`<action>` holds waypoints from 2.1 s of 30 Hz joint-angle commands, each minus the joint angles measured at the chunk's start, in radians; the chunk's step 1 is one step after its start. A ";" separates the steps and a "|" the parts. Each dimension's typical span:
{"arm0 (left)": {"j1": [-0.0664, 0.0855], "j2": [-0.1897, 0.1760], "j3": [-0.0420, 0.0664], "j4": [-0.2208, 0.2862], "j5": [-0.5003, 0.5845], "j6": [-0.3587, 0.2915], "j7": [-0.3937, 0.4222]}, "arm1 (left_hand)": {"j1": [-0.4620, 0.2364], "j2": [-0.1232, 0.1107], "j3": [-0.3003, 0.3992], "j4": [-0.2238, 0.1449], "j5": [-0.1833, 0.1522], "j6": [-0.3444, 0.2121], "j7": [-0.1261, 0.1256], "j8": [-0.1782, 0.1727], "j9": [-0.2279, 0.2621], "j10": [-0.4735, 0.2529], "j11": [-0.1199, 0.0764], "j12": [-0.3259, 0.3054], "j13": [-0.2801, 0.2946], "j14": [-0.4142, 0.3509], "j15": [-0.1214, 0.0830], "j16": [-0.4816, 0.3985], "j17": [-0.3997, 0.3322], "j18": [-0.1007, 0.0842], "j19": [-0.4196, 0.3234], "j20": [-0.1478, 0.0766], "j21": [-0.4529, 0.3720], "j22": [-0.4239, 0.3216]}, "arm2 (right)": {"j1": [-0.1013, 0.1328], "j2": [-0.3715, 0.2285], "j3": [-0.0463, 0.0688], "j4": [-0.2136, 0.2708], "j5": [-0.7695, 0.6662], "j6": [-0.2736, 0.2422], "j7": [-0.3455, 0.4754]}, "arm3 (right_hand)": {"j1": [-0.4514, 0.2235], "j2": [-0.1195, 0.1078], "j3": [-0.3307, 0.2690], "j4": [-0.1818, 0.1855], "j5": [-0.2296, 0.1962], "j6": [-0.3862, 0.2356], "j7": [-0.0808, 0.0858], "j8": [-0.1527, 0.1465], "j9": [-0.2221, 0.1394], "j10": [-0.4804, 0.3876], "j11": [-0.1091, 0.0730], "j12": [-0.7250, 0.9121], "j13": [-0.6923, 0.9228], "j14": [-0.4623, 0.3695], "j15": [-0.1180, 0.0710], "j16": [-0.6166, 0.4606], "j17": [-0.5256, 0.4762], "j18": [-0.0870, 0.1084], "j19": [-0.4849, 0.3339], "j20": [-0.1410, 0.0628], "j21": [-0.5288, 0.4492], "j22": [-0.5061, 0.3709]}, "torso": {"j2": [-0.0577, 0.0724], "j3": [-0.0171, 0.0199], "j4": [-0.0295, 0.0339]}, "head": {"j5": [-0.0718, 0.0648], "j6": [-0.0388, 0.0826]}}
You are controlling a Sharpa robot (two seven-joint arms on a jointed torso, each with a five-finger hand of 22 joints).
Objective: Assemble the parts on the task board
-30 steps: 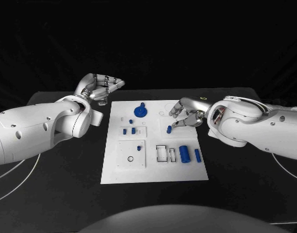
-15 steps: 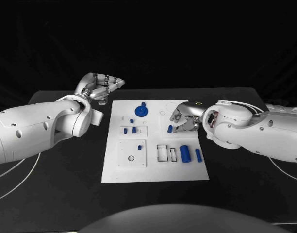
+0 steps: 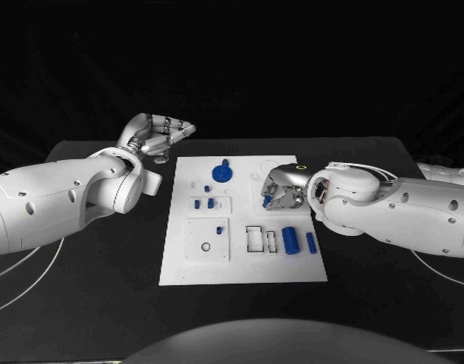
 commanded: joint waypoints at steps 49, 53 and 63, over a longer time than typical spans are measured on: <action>0.000 -0.005 0.001 0.005 -0.004 0.011 0.005 | 0.000 0.011 -0.009 0.000 0.005 -0.009 -0.001 -0.006 -0.001 -0.001 0.004 -0.004 0.001 -0.006 -0.002 -0.006 0.001 0.011 -0.005 0.000 -0.006 0.172 | 0.013 -0.017 0.001 0.043 -0.018 -0.166 0.027 | 0.050 0.062 0.076 0.018 0.002 0.166 -0.045 0.056 0.022 0.176 -0.047 0.009 -0.005 0.104 -0.053 0.004 0.264 -0.014 0.105 -0.052 0.004 0.263 | -0.001 -0.0001 -0.0003 | 0.007 0.007; 0.000 -0.004 0.001 0.003 -0.004 0.011 0.004 | 0.000 0.011 -0.009 0.000 0.005 -0.009 -0.001 -0.006 -0.001 -0.001 0.004 -0.004 0.001 -0.006 -0.002 -0.006 0.001 0.011 -0.005 0.000 -0.006 0.172 | 0.039 -0.032 0.002 0.075 -0.011 -0.185 0.033 | 0.049 0.060 0.076 0.019 0.002 0.166 -0.043 0.056 0.022 0.176 -0.046 0.007 -0.005 0.104 -0.051 0.004 0.264 -0.014 0.105 -0.052 0.004 0.263 | 0.000 -0.0005 -0.0002 | 0.007 0.007; 0.000 0.003 0.001 -0.004 -0.004 0.013 0.004 | 0.001 0.012 -0.010 0.000 0.006 -0.009 -0.001 -0.006 -0.001 -0.001 0.004 -0.004 0.001 -0.006 -0.001 -0.007 0.000 0.011 -0.005 0.000 -0.007 0.172 | 0.078 -0.050 0.002 0.164 0.040 -0.178 0.055 | 0.052 0.057 0.080 0.020 0.002 0.166 -0.039 0.053 0.022 0.177 -0.042 -0.003 -0.005 0.104 -0.042 0.004 0.264 -0.014 0.105 -0.048 0.004 0.263 | 0.000 -0.0003 -0.0003 | 0.013 0.005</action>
